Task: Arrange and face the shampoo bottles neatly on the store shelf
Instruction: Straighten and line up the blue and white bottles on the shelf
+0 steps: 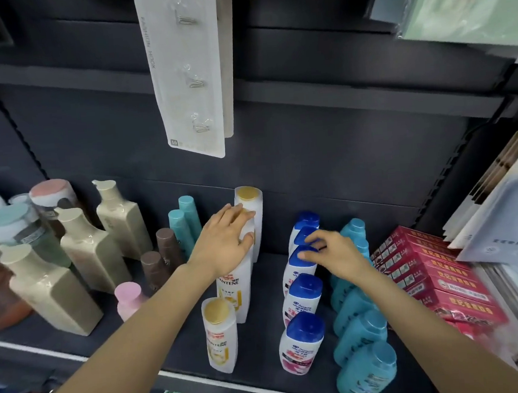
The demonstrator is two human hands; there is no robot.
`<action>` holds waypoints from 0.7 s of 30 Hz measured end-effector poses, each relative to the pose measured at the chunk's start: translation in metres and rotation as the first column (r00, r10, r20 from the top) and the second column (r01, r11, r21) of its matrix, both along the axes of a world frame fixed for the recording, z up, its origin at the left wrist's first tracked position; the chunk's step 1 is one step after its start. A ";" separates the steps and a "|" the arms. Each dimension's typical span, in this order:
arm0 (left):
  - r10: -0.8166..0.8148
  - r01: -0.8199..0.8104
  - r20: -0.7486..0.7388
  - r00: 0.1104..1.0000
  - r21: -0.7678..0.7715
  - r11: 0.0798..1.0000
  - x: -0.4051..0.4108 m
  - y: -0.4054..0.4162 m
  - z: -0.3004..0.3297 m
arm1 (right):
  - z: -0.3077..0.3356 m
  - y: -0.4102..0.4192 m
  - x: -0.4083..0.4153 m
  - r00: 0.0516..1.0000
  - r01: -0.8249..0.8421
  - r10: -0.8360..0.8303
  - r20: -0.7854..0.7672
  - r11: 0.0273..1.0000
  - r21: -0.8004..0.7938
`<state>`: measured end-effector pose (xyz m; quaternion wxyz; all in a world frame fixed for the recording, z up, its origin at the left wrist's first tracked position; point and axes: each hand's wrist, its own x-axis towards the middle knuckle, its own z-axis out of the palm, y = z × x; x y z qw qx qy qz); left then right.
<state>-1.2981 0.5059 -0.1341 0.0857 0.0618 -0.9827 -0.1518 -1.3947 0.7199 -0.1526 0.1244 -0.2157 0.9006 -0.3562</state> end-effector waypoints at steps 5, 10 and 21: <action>0.006 -0.006 0.006 1.000 0.002 1.000 0.000 -0.001 0.000 | 0.007 -0.005 -0.022 0.966 0.154 -0.172 -0.191 0.982 -0.106; 0.005 -0.005 0.009 1.000 0.002 1.000 0.001 -0.001 0.000 | 0.001 -0.014 -0.033 0.992 0.101 -0.094 -0.090 0.991 0.087; 0.021 -0.021 0.024 0.999 0.011 1.000 0.000 0.000 0.001 | 0.027 -0.018 -0.025 0.988 0.113 -0.125 -0.093 0.986 -0.123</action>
